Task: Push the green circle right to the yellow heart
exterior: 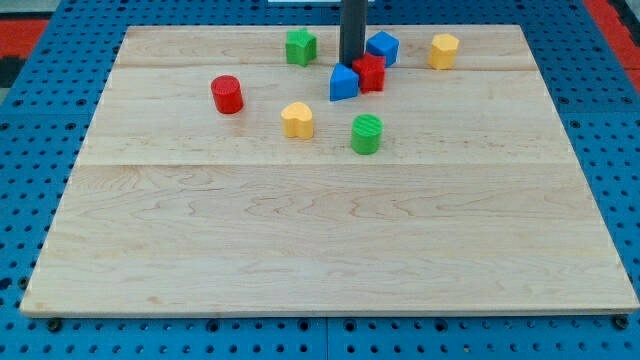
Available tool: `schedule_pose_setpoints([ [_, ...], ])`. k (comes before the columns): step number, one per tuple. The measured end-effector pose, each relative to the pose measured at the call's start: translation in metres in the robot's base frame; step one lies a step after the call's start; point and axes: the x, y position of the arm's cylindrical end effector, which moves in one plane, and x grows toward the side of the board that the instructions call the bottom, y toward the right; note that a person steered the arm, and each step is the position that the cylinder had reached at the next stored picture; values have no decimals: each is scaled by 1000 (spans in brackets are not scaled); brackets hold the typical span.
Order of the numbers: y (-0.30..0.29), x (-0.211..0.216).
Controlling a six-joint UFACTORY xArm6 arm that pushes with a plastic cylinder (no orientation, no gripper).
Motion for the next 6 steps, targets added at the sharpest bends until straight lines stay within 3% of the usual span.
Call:
schedule_pose_setpoints([
  [1,7,21],
  [3,-36,67],
  [4,-16,60],
  [6,83,95],
])
